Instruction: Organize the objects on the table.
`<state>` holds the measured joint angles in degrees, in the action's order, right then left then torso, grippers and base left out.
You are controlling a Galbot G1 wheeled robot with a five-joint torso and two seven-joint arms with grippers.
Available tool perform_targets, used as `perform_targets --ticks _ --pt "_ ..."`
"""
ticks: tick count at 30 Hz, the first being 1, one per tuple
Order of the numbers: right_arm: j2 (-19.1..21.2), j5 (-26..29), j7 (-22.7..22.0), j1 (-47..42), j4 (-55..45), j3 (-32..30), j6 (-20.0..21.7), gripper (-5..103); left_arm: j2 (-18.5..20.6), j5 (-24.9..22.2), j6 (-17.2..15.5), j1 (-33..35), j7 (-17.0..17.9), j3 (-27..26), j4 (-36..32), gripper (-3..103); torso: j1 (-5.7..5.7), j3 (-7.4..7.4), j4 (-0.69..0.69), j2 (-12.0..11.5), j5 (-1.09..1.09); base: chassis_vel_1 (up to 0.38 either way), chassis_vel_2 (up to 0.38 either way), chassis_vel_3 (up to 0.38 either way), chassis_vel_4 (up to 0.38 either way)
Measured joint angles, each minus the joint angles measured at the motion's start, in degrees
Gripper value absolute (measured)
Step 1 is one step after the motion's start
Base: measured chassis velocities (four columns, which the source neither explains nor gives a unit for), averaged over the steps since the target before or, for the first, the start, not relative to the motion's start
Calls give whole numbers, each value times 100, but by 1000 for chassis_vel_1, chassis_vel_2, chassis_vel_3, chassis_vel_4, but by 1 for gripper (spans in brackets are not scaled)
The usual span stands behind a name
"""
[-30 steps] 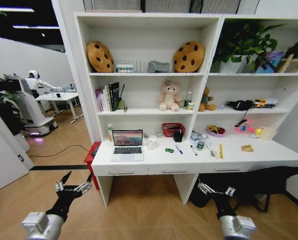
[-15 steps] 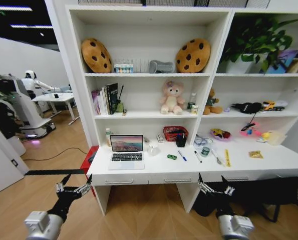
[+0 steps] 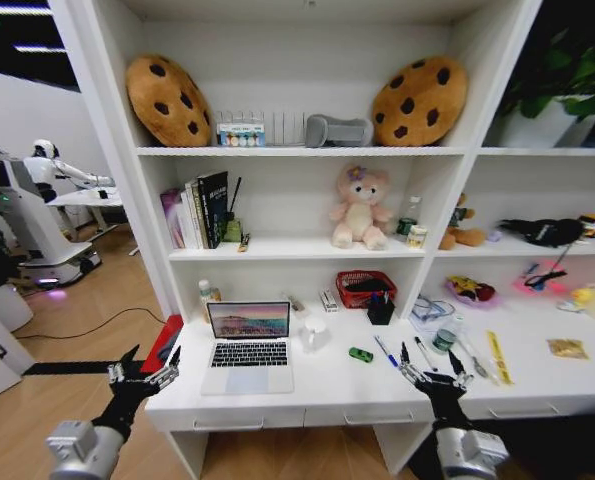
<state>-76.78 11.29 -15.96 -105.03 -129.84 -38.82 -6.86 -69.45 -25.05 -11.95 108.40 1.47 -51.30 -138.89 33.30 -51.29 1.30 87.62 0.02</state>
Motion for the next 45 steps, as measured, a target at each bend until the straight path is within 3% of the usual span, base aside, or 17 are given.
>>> perform_targets --ticks 7,9,11,17,20,21,25,26,29,31,32,33,34,36,39,42,45 --pt "-82 78 289 -403 -626 71 124 100 221 -21 66 130 -200 -195 -70 84 -14 4 -3 5 -3 -50 51 25 -10" --pt "-103 47 306 -470 -598 76 78 100 364 -38 55 30 -245 -151 -33 93 -20 6 0 10 -2 49 -83 -58 56" --pt "-96 28 288 -451 -534 63 42 100 414 -41 49 -8 -266 -130 -12 97 -20 6 0 10 -3 58 -112 -72 55" --pt "-30 28 128 -313 -288 -68 -29 100 929 -189 -42 -398 -348 20 284 99 -17 4 -2 8 -3 18 -34 -27 11" --pt "-15 33 107 -263 -164 -104 -32 100 1571 -536 -96 -942 -301 115 759 102 -10 3 -1 5 -3 0 0 0 0" --pt "-15 33 107 -263 -164 -104 -32 100 1571 -536 -96 -942 -301 115 759 102 -10 3 -1 5 -3 0 0 0 0" --pt "-10 45 105 -201 14 -143 -57 100 2701 -943 -106 -1754 -248 391 1661 98 -10 2 -1 4 -2 0 0 0 0" --pt "-10 45 105 -201 14 -143 -57 100 2701 -943 -106 -1754 -248 391 1661 98 -10 2 -1 4 -2 0 0 0 0" --pt "-1 119 105 -174 94 -230 -57 100 3284 -1110 -113 -2351 -270 881 2191 95 -11 2 -1 4 -2 0 0 0 0" --pt "5 129 105 -166 121 -250 -57 100 3382 -1115 -110 -2521 -304 1051 2314 92 -11 2 -1 4 -1 0 0 0 0" --pt "24 164 105 -135 207 -296 -82 100 3551 -1091 -48 -3052 -355 1640 2658 86 -11 2 -1 4 -2 0 0 0 0" --pt "24 164 105 -135 207 -296 -82 100 3551 -1091 -48 -3052 -355 1640 2658 86 -11 2 -1 4 -2 0 0 0 0" --pt "33 196 105 -111 268 -332 -97 100 3576 -977 38 -3664 -356 2191 3035 76 -11 2 -2 4 -3 0 0 0 0" --pt "35 203 106 -102 285 -351 -102 100 3571 -909 76 -3972 -360 2435 3224 76 -11 2 0 4 -3 0 0 0 0" --pt "43 216 105 -109 325 -452 -129 100 3497 -798 193 -4971 -512 3344 3764 59 -10 2 0 4 -4 0 0 0 0" --pt "43 216 105 -113 332 -474 -137 100 3494 -769 211 -5126 -591 3496 3823 54 -10 2 0 4 -3 0 0 0 0" --pt "35 214 93 -127 369 -534 -176 100 3622 -624 269 -5650 -1247 4029 3910 38 -11 3 -1 5 -1 0 0 0 0"
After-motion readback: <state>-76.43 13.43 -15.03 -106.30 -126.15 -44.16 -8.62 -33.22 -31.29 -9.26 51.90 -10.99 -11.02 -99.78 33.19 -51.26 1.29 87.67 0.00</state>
